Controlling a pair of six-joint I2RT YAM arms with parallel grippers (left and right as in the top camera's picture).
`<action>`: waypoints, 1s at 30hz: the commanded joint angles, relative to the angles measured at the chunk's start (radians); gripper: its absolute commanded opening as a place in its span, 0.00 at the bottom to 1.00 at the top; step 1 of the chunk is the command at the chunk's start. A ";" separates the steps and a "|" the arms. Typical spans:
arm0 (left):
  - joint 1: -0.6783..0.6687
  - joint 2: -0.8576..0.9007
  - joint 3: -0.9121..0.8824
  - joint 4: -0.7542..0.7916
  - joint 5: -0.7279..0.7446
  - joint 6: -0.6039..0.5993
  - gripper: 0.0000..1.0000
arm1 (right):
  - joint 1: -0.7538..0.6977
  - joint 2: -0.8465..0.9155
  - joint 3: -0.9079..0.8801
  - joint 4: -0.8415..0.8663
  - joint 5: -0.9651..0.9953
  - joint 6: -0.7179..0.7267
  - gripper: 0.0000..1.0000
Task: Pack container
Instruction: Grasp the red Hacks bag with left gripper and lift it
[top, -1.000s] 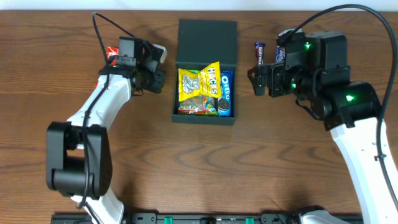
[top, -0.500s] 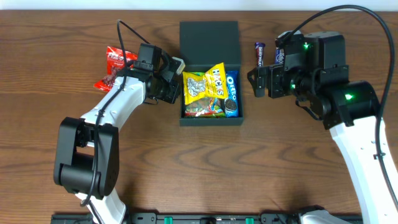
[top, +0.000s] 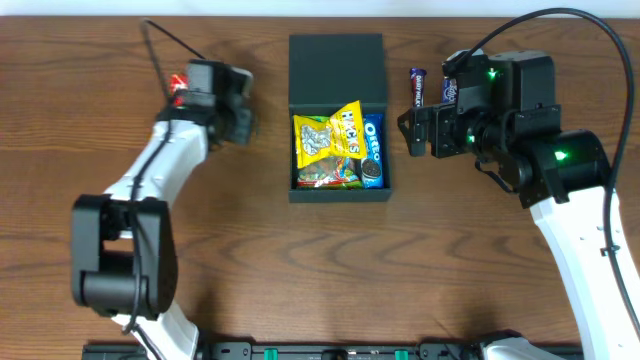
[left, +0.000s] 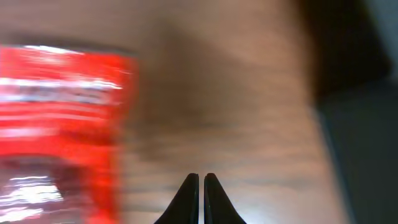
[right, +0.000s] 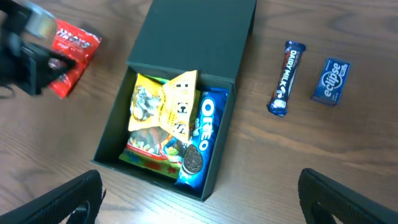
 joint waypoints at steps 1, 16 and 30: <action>0.071 -0.031 0.023 0.037 -0.096 -0.004 0.06 | -0.004 -0.001 0.009 -0.002 -0.010 -0.017 0.99; 0.143 -0.002 0.023 0.066 -0.102 0.320 0.73 | -0.004 -0.001 0.009 -0.002 -0.010 -0.017 0.99; 0.163 0.180 0.023 0.075 -0.089 0.318 0.56 | -0.004 -0.001 0.009 -0.002 -0.010 -0.017 0.99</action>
